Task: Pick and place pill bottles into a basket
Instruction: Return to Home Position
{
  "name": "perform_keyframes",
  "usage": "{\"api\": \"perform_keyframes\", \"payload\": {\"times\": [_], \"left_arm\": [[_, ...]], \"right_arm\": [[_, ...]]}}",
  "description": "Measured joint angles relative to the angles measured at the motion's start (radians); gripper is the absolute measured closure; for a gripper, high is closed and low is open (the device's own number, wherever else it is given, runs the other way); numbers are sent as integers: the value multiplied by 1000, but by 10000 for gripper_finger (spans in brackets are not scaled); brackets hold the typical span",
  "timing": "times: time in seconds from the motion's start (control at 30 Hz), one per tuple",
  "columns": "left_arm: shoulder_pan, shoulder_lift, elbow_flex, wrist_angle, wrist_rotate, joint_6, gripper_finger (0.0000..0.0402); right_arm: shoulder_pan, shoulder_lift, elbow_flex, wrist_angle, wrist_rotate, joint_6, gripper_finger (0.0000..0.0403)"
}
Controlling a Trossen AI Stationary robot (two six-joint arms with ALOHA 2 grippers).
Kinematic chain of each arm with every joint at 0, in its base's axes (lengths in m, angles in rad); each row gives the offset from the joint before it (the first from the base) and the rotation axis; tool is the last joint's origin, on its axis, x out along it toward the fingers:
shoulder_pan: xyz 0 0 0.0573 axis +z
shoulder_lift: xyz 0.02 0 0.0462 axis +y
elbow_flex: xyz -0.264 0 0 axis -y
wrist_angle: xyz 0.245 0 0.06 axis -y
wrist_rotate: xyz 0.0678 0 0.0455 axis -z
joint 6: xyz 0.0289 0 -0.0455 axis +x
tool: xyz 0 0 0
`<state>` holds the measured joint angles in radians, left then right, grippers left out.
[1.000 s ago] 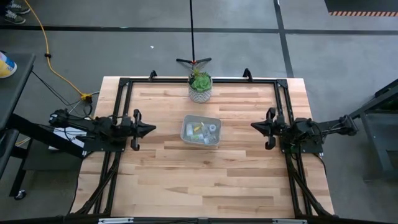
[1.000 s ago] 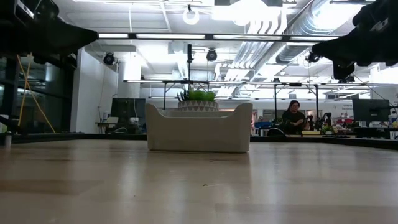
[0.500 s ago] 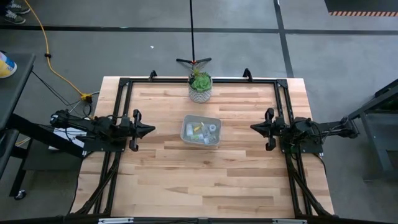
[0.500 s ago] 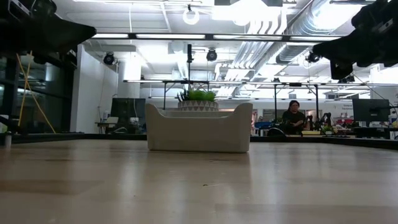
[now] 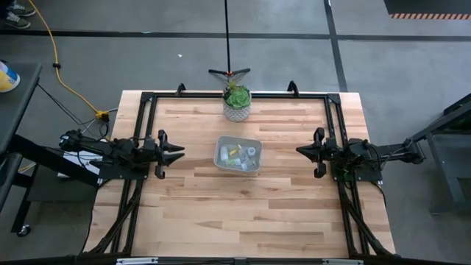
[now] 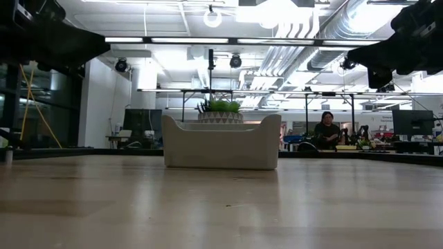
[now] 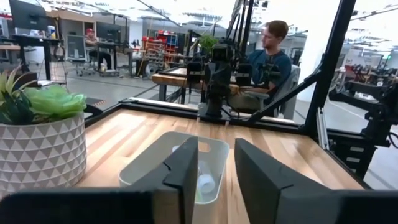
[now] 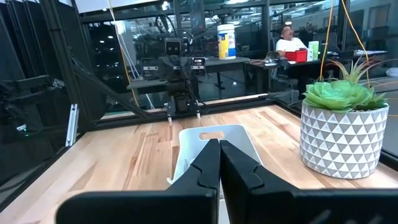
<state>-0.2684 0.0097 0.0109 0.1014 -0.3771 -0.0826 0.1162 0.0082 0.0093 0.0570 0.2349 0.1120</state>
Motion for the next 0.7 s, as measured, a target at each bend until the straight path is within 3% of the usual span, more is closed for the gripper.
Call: {"api": "perform_keyframes", "payload": {"times": [0.2,0.7], "left_arm": [[0,0,0,-15,0,0,241],[0,0,-1,-38,0,0,245]], "right_arm": [[0,0,0,0,0,0,403],[0,0,-1,-1,0,1,402]]}}
